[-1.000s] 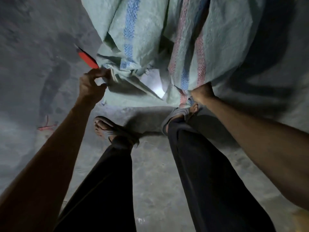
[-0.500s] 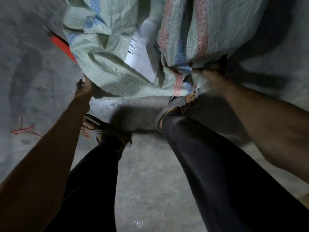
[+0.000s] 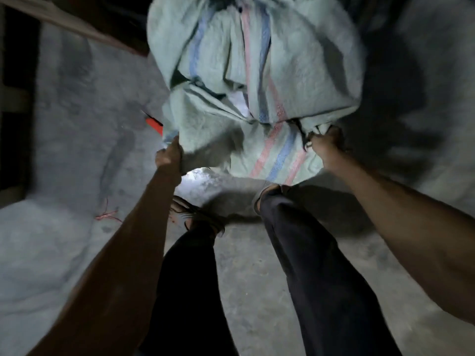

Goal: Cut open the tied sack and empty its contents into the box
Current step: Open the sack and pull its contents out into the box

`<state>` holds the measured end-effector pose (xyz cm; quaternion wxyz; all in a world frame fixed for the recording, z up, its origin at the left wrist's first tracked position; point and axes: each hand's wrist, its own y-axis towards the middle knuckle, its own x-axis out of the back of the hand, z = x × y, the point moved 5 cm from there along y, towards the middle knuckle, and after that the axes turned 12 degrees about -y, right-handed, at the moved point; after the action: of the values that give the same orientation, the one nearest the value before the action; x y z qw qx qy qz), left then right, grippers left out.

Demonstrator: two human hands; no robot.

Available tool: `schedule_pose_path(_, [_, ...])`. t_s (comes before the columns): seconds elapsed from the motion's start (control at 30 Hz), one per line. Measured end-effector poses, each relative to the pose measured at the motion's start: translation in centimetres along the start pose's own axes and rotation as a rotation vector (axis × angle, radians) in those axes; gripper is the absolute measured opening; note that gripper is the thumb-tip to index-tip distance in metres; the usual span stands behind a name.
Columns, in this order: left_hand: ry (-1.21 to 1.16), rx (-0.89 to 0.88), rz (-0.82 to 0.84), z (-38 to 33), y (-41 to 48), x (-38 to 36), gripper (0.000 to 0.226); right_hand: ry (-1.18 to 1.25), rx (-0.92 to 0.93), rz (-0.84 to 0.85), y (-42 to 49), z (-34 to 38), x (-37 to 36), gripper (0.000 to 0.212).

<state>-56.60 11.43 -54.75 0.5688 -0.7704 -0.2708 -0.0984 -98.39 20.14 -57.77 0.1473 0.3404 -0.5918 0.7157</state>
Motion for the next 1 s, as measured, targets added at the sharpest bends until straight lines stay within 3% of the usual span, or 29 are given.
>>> schedule_pose_path(0.07, [0.093, -0.107, 0.032, -4.0, -8.4, 0.9, 0.053, 0.097, 0.006, 0.000, -9.1, 3.5, 6.0, 0.017])
schedule_pose_path(0.23, [0.010, -0.115, 0.178, -11.3, -21.9, 5.2, 0.017, 0.276, -0.008, 0.112, -23.8, 7.1, 14.9, 0.028])
schedule_pose_path(0.33, [0.044, -0.132, 0.212, -14.5, -30.5, 8.4, 0.016, 0.430, -0.070, 0.125, -27.5, 7.3, 18.5, 0.066])
schedule_pose_path(0.37, [0.004, -0.156, 0.223, -15.5, -32.9, 9.2, 0.014, 0.470, -0.050, 0.134, -28.5, 7.9, 19.7, 0.067])
schedule_pose_path(0.53, [-0.065, -0.278, 0.277, -21.5, -41.9, 10.0, 0.036, 0.478, 0.071, 0.119, -36.3, 14.0, 30.4, 0.010])
schedule_pose_path(0.67, [-0.148, -0.272, 0.278, -25.0, -45.4, 11.6, 0.022, 0.478, 0.112, 0.092, -38.7, 18.5, 35.6, 0.025])
schedule_pose_path(0.8, [-0.123, -0.310, 0.382, -29.8, -48.2, 13.2, 0.040, 0.521, 0.176, 0.137, -42.9, 23.6, 39.8, 0.013])
schedule_pose_path(1.0, [-0.367, -0.404, 0.412, -41.5, -51.0, 16.2, 0.021, 0.724, 0.241, 0.339, -47.6, 32.7, 46.7, 0.055])
